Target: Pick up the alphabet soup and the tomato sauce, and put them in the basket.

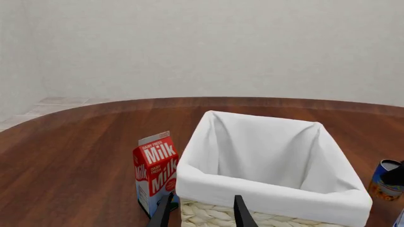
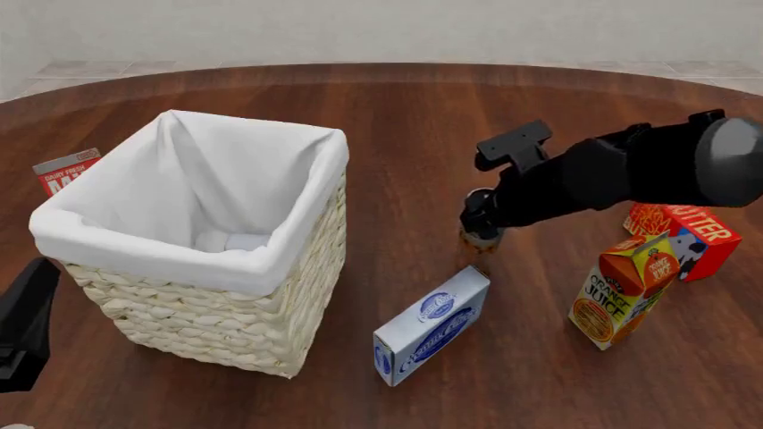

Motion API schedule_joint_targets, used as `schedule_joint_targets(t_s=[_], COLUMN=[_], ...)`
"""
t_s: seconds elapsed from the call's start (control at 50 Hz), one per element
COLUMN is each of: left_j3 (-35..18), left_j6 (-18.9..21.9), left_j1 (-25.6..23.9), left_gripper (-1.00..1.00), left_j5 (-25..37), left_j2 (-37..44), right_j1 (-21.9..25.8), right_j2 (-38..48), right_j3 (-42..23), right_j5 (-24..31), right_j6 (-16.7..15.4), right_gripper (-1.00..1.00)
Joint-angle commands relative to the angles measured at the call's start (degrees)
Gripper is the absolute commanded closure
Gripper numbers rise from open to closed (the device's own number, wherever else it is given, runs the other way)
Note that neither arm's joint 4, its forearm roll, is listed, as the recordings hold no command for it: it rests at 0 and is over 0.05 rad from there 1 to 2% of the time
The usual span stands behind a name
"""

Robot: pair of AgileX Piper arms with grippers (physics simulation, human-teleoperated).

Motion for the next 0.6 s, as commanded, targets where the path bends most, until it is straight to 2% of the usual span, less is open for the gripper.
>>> schedule_joint_targets(t_s=[0.02, 0.6], left_j3=[-0.02, 0.01], left_j6=[-0.03, -0.07], left_j1=[-0.01, 0.0], left_gripper=[-1.0, -1.0], left_j5=[-0.02, -0.12], left_j2=[0.0, 0.0], right_j1=[-0.01, 1.22], right_j2=[-1.96, -5.81], right_j3=[-1.54, -5.04], right_j5=[1.38, 5.21], right_j6=[1.03, 1.31], right_gripper=[1.0, 1.0])
